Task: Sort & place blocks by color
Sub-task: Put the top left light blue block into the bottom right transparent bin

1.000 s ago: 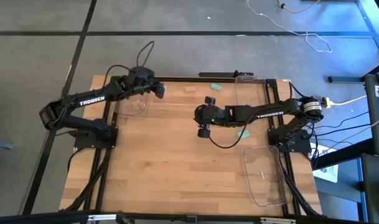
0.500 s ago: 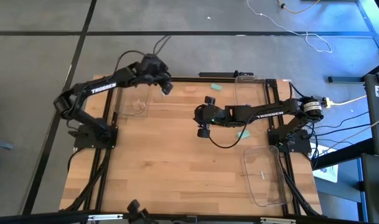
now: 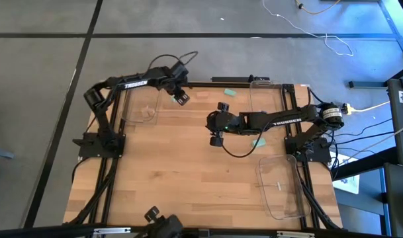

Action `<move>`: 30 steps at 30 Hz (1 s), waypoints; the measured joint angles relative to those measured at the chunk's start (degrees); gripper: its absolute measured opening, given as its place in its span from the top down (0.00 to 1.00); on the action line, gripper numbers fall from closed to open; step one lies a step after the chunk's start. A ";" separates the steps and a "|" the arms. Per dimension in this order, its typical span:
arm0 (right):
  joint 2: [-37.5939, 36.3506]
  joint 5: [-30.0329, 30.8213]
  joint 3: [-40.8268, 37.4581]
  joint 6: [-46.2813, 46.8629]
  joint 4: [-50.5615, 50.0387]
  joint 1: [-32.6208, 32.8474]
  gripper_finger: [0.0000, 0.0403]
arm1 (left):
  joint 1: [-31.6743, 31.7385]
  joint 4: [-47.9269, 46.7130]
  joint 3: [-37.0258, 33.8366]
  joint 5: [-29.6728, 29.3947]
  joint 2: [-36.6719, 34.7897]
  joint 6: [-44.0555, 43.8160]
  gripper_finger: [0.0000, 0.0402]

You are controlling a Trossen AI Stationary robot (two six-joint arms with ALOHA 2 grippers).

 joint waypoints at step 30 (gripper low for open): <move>0.00 0.00 0.00 0.00 0.00 0.00 0.55 | 2.42 -0.47 0.21 -5.70 5.22 -1.17 0.63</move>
